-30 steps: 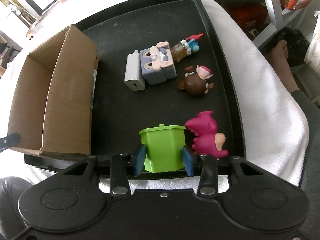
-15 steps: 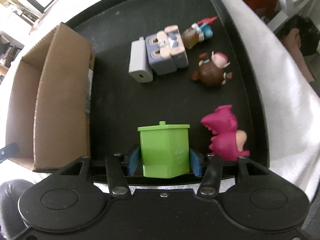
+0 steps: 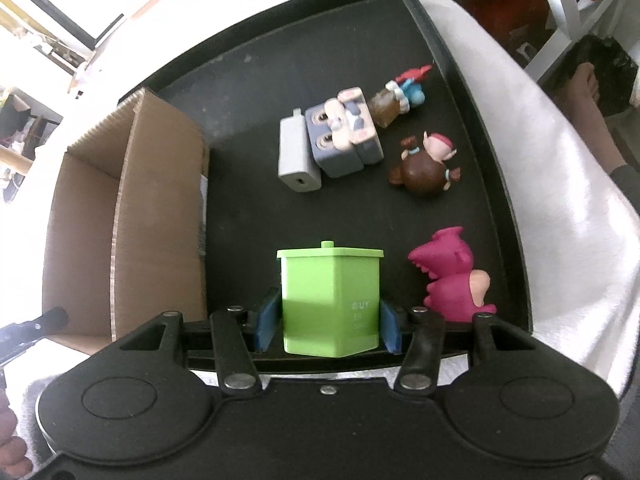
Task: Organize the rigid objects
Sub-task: 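Close the right gripper on the green hexagonal cup and lift it, then carry the green cup over the box and open the right gripper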
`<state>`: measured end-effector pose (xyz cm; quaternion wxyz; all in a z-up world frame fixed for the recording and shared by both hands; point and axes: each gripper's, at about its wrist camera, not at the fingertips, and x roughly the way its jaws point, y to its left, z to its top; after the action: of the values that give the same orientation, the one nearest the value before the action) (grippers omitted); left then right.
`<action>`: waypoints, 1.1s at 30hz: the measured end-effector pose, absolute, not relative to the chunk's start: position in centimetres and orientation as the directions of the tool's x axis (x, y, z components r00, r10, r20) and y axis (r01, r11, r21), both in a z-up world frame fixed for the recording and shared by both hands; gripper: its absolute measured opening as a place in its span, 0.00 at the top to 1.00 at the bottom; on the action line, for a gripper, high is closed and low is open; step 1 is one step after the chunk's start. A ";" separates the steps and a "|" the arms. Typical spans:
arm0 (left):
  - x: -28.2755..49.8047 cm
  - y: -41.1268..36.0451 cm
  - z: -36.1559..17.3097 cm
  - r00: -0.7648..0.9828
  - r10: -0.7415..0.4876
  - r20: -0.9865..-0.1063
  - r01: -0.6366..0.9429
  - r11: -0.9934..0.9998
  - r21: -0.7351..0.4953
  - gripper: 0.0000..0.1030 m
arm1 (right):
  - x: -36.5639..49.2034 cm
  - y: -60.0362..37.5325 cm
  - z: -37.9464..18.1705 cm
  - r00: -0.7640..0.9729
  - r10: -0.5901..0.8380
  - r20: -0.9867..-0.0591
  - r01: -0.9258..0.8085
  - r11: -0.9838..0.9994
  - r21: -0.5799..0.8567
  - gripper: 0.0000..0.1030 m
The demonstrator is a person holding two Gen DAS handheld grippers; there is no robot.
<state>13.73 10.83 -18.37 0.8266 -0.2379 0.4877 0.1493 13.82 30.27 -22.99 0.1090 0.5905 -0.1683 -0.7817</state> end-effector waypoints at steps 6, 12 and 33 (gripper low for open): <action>13.4 10.6 -18.4 0.502 0.018 -0.865 -0.463 0.850 -0.251 0.87 | 13.7 29.7 -21.0 -0.315 -0.368 -0.875 -0.009 -0.921 0.390 0.51; 12.7 10.8 -18.9 0.546 0.018 -0.837 -0.440 0.857 -0.269 0.87 | 14.1 28.7 -18.9 -0.353 -0.368 -0.860 0.015 -0.921 0.389 0.51; 11.6 11.7 -19.7 0.621 0.016 -0.783 -0.461 0.816 -0.349 0.86 | 13.1 23.6 -13.3 -0.413 -0.365 -0.835 0.132 -0.931 0.342 0.51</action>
<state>11.62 11.69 -19.73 0.8590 -0.2698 0.4122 0.1390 13.11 23.58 -13.26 0.1491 0.5210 -0.1119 -0.8330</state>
